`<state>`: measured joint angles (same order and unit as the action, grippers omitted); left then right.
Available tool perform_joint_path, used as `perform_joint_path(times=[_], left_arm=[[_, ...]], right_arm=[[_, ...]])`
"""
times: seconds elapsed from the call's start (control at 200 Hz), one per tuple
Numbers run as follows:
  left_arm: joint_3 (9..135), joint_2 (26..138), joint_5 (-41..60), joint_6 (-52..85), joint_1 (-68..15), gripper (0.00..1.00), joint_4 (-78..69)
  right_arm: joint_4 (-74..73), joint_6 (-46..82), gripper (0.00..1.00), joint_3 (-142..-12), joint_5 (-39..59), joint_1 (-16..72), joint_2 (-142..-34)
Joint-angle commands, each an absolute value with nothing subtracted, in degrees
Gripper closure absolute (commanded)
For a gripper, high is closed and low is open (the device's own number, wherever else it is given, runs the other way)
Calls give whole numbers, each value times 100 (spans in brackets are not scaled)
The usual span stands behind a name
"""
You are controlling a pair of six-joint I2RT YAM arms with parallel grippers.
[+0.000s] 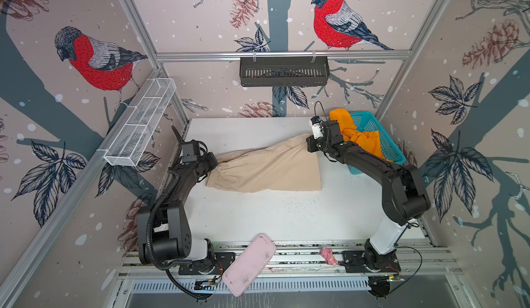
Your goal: Fold and stack the shorts
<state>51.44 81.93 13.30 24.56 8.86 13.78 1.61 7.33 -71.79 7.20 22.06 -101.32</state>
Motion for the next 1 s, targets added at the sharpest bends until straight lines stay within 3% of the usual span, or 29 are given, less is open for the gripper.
perform_joint_path(times=[0.0,0.14,0.265,0.29,0.465,0.67,0.89,0.995], left_arm=[[5186,8302,1050,2382,888,93,1457],[5142,8448,1136,2399,888,68,1127],[5282,8692,1090,2460,888,11,1059],[5326,8729,1098,2461,888,4,1083],[5369,8521,1371,2510,888,6,1136],[4878,8444,1901,2440,888,28,800],[4733,8634,2125,2439,879,29,538],[4876,8750,2223,2427,804,36,534]], right_arm=[[230,743,99,-7206,396,2222,-10145],[27,710,99,-7319,604,2217,-10302],[8,716,99,-7543,849,2244,-10499],[-4,716,99,-7576,875,2249,-10526],[-35,735,99,-7617,937,2294,-10589],[-104,770,99,-7546,1039,2274,-10634],[-130,770,99,-7524,1078,2268,-10685],[-137,782,99,-7505,1076,2261,-10705]])
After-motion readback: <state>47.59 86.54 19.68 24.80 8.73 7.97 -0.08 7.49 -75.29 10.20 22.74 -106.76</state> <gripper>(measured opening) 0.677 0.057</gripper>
